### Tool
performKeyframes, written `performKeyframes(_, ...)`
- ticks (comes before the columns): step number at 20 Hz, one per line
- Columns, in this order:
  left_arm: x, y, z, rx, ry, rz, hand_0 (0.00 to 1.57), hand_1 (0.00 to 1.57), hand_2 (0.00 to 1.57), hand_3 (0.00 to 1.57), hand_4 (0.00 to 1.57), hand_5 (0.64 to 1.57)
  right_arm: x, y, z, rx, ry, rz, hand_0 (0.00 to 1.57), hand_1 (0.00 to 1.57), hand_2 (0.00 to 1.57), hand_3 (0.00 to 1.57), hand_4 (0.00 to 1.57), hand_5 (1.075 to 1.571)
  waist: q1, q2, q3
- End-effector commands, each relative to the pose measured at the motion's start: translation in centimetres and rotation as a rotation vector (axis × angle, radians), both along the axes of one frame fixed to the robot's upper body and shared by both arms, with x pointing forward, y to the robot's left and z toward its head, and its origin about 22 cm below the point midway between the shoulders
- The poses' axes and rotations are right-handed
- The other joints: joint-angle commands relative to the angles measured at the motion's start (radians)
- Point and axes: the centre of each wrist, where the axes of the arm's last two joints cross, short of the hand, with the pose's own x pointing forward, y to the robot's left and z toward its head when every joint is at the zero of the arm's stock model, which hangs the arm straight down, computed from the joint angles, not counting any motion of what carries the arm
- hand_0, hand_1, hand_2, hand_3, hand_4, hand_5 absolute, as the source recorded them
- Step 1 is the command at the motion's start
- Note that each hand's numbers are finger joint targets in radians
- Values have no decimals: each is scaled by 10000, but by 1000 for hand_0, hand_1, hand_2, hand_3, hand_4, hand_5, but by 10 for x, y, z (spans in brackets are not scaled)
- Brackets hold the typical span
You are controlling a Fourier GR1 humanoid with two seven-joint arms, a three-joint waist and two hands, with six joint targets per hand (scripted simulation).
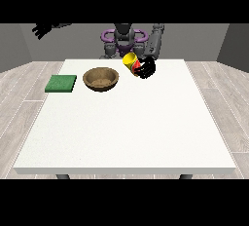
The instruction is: Pick the cup and pour the ball into the bowl, then pick the bowl and place it on the pad
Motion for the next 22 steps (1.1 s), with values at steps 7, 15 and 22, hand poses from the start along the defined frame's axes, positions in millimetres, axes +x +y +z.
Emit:
performKeyframes(7, 29, -39, 22, 7035, -130, 227, 1347, 1347, 1571, 1571, 1444, 1540, 1, -2, -38, 234, 1369, 66, 0, 0, 0, 103, 669, 1559, -41, -1140, 53)
performKeyframes(15, 55, -105, 72, 9175, 204, -66, 1359, 1359, 1571, 1571, 1466, 1531, -16, -37, -65, 646, 1243, -230, 0, 0, 0, 0, 675, 1556, 402, -922, -10)
performKeyframes(22, 51, -147, 89, 12571, -166, 332, 1456, 1456, 1571, 1571, 1260, 1557, 10, -23, -60, 358, 1634, -201, 0, 0, 0, 177, 694, 1556, 377, -1430, -13)
